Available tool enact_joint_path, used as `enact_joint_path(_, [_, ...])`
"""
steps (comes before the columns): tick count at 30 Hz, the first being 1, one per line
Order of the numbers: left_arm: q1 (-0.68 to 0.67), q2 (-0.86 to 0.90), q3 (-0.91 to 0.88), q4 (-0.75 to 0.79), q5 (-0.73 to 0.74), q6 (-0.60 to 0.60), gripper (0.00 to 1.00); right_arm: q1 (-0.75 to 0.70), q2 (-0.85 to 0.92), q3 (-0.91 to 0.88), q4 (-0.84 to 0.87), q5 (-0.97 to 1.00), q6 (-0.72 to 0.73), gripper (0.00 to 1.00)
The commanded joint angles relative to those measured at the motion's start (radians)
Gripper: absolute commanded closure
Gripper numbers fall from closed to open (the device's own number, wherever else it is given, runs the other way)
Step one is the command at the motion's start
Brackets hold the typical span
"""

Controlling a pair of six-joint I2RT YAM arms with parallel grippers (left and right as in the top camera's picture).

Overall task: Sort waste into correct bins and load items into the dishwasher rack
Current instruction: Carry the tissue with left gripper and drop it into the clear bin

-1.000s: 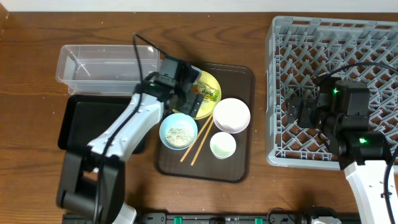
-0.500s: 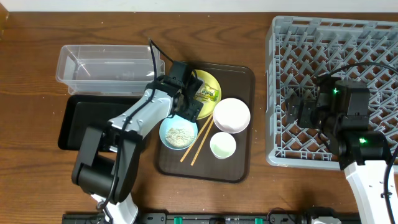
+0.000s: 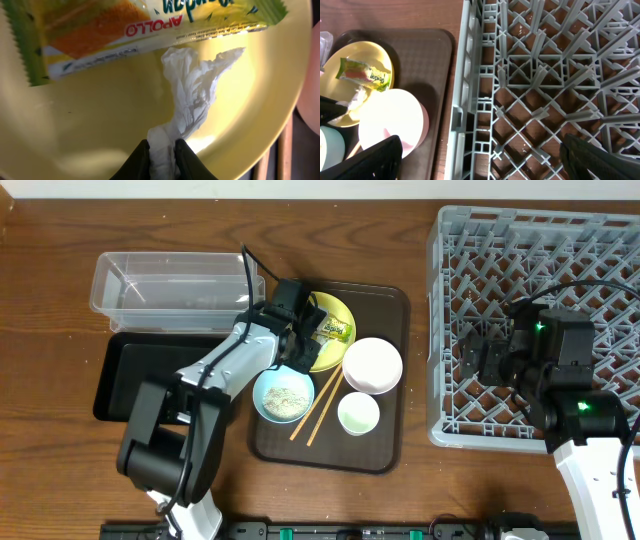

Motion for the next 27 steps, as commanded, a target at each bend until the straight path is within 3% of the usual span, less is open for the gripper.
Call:
enact_joint_path(1, [0.026, -0.094, 0.054, 0.002, -0.007, -0.006, 0.81, -0.005, -0.004, 0.024, -0.001, -0.008, 0.011, 0.01])
enact_joint_path(9, [0.160, -0.261, 0.070, 0.110, -0.138, -0.047, 0.81, -0.005, -0.004, 0.024, -0.001, -0.008, 0.011, 0.01])
enact_joint_path(16, [0.317, -0.224, 0.070, 0.236, -0.159, -0.048, 0.77, -0.005, -0.004, 0.024, -0.001, -0.008, 0.011, 0.01])
enact_joint_path(17, [0.331, -0.213, 0.070, 0.244, -0.159, -0.048, 0.75, -0.005, -0.004, 0.024, -0.001, -0.008, 0.011, 0.01])
enact_joint_path(19, [0.354, -0.195, 0.070, 0.253, -0.159, -0.048, 0.51, -0.005, -0.004, 0.024, -0.001, -0.008, 0.011, 0.01])
enact_joint_path(20, [0.358, -0.191, 0.070, 0.254, -0.159, -0.049, 0.44, -0.005, -0.004, 0.024, -0.001, -0.008, 0.011, 0.01])
enact_joint_path(24, [0.348, -0.199, 0.070, 0.256, -0.117, -0.075, 0.37, -0.005, -0.004, 0.024, 0.000, -0.008, 0.011, 0.01])
enact_joint_path(27, [0.325, -0.207, 0.070, 0.246, -0.039, -0.189, 0.37, -0.005, -0.004, 0.024, 0.000, -0.008, 0.011, 0.01])
